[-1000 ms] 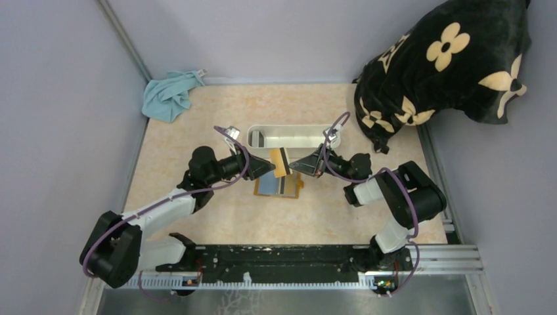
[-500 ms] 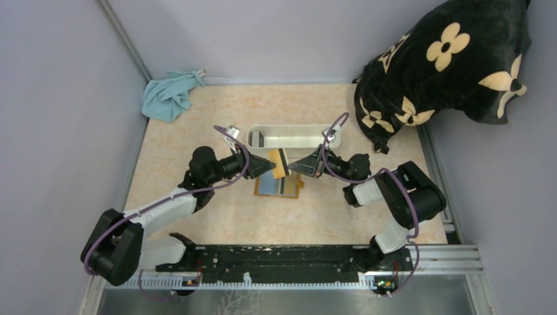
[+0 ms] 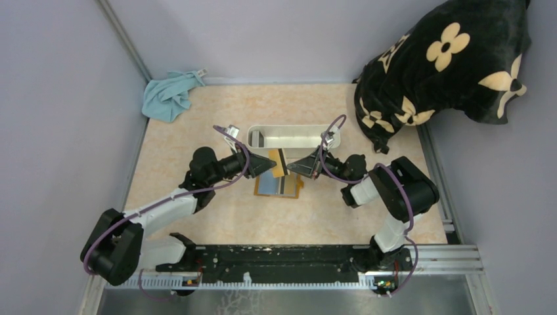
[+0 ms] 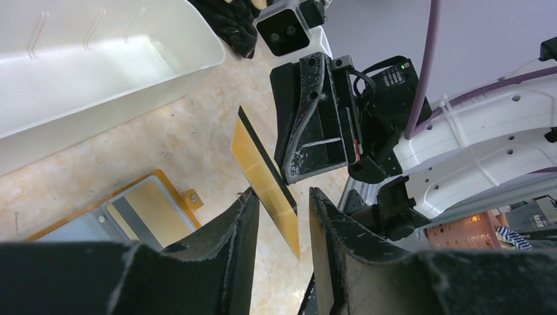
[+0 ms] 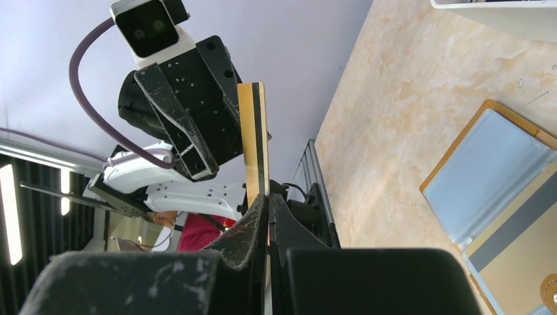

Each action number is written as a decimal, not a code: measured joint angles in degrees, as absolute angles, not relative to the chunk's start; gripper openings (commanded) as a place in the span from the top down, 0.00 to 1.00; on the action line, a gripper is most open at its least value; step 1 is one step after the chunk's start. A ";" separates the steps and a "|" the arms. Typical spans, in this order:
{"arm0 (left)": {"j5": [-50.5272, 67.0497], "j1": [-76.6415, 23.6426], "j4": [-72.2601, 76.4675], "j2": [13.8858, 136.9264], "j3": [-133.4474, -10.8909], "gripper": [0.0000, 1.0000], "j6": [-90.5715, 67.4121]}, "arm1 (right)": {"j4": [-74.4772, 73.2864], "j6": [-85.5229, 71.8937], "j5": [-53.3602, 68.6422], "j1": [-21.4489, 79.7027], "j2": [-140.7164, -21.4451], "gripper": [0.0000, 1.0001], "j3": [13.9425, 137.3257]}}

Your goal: Take the credit cards out of the card holder

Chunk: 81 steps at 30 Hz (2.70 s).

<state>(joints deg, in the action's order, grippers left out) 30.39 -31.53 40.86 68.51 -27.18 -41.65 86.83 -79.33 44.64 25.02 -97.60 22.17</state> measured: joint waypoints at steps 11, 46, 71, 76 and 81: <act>29.63 -31.79 41.10 68.53 -27.16 0.94 -41.98 | 86.85 -79.55 44.27 25.02 -97.60 1.00 22.17; 13.34 -23.42 -12.19 94.04 -73.28 1.00 -25.04 | 85.47 -73.41 49.04 17.28 -94.85 0.56 22.33; 7.38 -23.42 -28.34 107.81 -85.56 1.00 -21.96 | 86.85 -75.94 51.31 15.49 -101.75 0.57 22.61; 6.81 -23.42 -30.09 109.40 -87.39 1.00 -21.78 | 86.94 -76.14 51.37 15.38 -101.75 0.57 22.61; 6.17 -23.42 -31.11 110.76 -88.16 1.00 -21.78 | 86.94 -76.16 51.55 15.09 -101.80 0.57 22.61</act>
<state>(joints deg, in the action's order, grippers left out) 6.17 -23.42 -31.11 110.76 -88.16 -21.78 86.94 -76.16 51.55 15.09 -101.80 22.61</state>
